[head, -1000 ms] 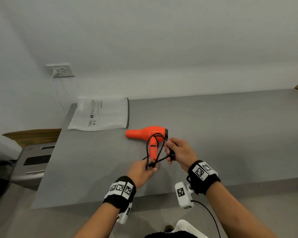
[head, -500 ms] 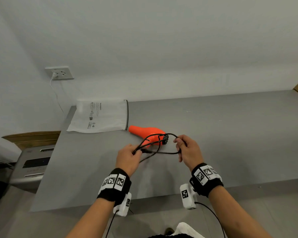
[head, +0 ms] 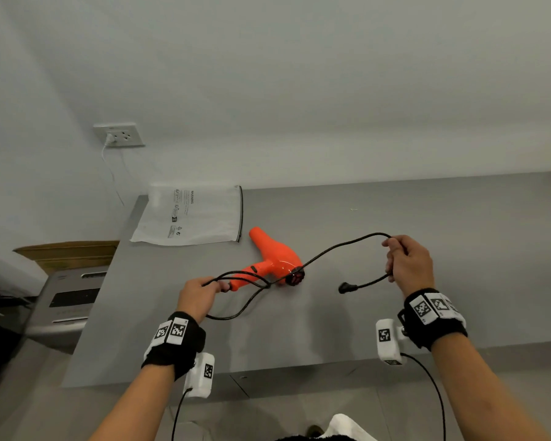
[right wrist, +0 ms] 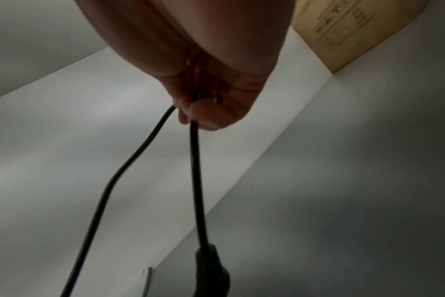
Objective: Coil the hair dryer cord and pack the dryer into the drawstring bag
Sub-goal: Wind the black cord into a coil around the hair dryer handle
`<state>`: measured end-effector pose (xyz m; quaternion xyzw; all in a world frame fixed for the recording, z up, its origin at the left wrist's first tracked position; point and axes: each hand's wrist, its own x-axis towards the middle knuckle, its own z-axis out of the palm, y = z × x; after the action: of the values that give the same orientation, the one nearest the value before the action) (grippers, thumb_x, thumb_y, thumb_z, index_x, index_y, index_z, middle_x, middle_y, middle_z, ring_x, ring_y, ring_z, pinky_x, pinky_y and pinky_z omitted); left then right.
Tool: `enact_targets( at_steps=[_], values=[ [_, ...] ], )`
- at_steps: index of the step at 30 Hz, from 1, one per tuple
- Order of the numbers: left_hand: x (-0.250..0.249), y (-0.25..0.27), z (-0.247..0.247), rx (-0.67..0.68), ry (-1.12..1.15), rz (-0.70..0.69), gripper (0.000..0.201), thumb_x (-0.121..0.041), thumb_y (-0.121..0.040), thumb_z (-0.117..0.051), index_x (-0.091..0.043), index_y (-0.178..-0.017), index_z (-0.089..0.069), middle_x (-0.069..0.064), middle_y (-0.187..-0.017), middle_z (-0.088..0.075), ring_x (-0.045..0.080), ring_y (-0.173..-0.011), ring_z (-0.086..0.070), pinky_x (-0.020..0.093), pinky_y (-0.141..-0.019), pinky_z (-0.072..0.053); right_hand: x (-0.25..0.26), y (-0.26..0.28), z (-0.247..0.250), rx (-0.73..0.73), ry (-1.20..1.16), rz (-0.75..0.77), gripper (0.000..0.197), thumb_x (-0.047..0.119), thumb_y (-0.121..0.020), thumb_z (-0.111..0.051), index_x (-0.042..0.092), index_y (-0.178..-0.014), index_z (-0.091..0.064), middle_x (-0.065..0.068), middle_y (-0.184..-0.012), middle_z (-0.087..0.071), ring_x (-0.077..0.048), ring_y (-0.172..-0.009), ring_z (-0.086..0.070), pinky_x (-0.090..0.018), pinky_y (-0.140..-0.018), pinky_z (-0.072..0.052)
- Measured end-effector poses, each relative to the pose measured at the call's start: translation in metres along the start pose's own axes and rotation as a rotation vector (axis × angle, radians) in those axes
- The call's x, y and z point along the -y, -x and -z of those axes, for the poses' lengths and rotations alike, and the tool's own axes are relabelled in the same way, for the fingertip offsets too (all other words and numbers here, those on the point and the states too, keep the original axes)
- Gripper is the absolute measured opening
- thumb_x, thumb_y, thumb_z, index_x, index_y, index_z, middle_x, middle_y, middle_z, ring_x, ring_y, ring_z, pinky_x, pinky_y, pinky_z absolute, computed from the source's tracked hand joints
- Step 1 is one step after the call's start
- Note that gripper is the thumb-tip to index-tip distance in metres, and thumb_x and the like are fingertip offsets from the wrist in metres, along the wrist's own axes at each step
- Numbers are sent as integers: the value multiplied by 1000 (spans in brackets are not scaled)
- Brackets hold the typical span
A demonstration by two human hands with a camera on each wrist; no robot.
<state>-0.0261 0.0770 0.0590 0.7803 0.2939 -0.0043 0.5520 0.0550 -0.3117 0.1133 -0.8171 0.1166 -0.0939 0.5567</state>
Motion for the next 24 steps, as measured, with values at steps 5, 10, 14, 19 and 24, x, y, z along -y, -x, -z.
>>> enact_targets(
  at_steps=[5,10,14,19,24],
  values=[
    [14,-6,-1,42,71,99,27,2,-81,-50,-8,-79,-75,-4,-48,-55,15,-45,-31,19,-45,-25,10,-6,-2,-65,-152,-25,22,17,-102,-44,12,-89,-62,-11,-63,-55,-21,-53,-55,-40,-55,-60],
    [20,-1,6,-6,289,228,27,8,-85,-39,0,-83,-65,3,-48,-39,12,-33,-28,19,-39,-33,19,-21,7,-155,-299,-101,27,17,-101,-42,18,-80,-59,-10,-66,-54,-23,-55,-58,-49,-66,-62],
    [17,7,8,-29,533,326,24,5,-90,-38,-4,-77,-56,-1,-38,-31,14,-33,-34,23,-43,-43,21,-22,9,-216,-375,-144,26,18,-100,-42,18,-80,-58,-10,-66,-54,-25,-58,-60,-56,-72,-61],
    [12,14,11,-3,576,219,17,-6,-102,-46,-1,-96,-62,1,-43,-37,13,-36,-41,25,-43,-48,36,-6,-7,-125,-417,-64,26,18,-102,-40,19,-84,-58,-10,-69,-54,-25,-63,-60,-54,-69,-62],
    [-14,31,15,141,586,52,25,-5,-102,-45,-1,-121,-61,6,-62,-53,18,-48,-50,28,-50,-48,68,16,-24,11,-474,43,24,16,-104,-40,16,-88,-59,-13,-69,-54,-24,-63,-59,-45,-60,-63]
  ],
)
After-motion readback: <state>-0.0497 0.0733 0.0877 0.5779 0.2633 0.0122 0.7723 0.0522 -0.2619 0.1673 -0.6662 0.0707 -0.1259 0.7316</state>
